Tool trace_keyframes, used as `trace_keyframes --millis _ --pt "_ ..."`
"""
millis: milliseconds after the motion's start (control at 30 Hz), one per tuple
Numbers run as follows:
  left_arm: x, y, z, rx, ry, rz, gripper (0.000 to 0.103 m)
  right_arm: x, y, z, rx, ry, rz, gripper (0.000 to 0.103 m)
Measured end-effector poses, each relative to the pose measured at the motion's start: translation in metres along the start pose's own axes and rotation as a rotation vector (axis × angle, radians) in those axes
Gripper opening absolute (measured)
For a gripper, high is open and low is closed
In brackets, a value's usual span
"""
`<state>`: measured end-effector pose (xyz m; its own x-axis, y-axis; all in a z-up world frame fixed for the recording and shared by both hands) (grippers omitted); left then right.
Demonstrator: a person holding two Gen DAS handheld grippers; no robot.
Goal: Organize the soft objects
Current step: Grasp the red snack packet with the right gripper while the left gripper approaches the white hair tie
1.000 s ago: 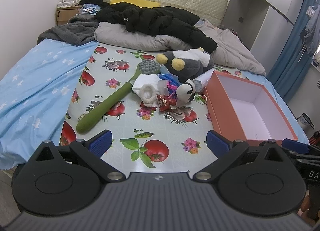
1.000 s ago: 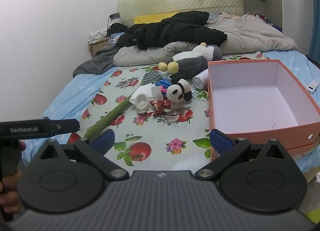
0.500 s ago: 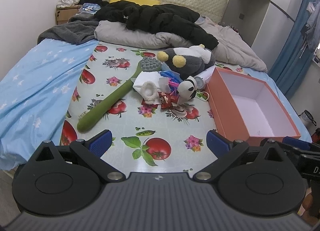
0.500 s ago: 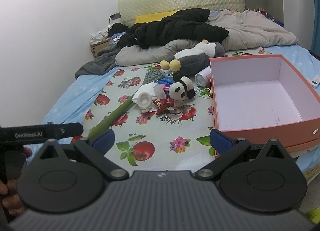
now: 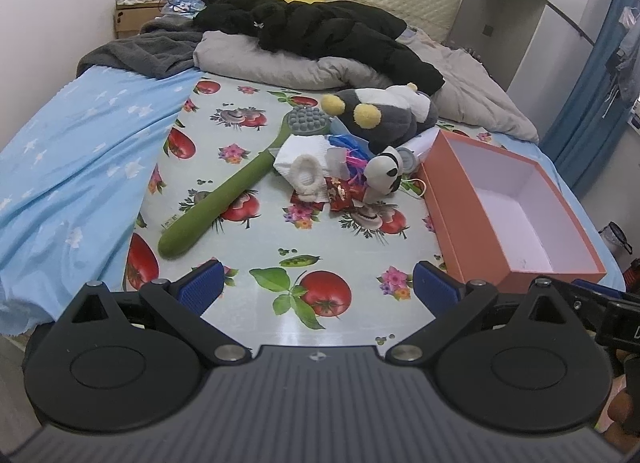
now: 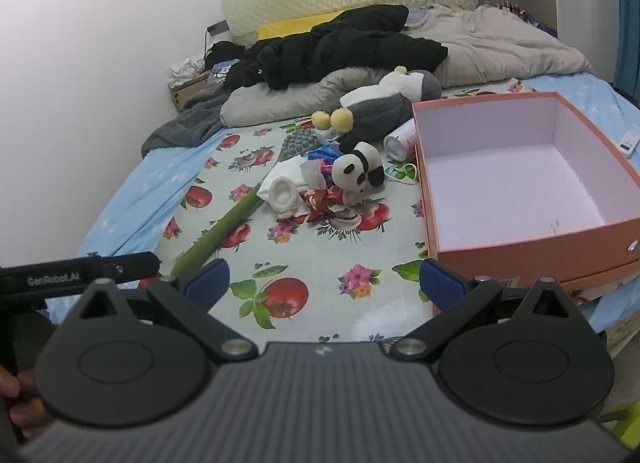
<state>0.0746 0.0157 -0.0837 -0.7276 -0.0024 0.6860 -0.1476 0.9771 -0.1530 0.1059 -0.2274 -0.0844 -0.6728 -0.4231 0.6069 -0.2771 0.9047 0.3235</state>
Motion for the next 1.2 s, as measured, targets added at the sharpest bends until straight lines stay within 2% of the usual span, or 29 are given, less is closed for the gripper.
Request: trace_keyframes --millis 233,367,567,667,900,1200 --pt "-0.002 0.0 0.0 -0.002 0.0 0.003 0.102 -0.002 0.001 0.001 0.017 -0.002 -0.001 0.103" --pt "-0.011 -0.006 0.004 -0.018 0.008 0.034 0.102 -0.004 0.002 0.001 0.041 -0.014 0.003 0.103" --pt "-0.032 -0.013 0.013 -0.023 0.035 0.064 0.102 -0.015 -0.006 0.001 -0.028 -0.008 -0.034 0.102" --pt "-0.042 -0.013 0.011 -0.031 0.028 0.068 0.102 -0.029 -0.004 0.001 -0.002 0.012 -0.017 0.095" --pt "-0.073 0.005 0.0 0.005 0.034 0.06 0.101 -0.063 0.004 -0.005 -0.029 0.036 -0.064 0.078" --pt "-0.129 0.021 -0.008 0.003 0.077 0.044 0.094 -0.116 0.015 -0.01 -0.024 0.092 -0.092 0.076"
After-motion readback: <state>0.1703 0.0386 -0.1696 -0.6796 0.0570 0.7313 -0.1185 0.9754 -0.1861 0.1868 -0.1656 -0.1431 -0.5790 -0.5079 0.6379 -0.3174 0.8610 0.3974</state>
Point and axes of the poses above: each gripper's, at about its wrist camera, not at the fingertips, and x roughly against the way its jaws point, y to its left, z to its underside, the point moved 9 cm from there along -x, roughly the way its jaws point, and after that the axes turned 4 degrees about -x, right-handed, at the moved point
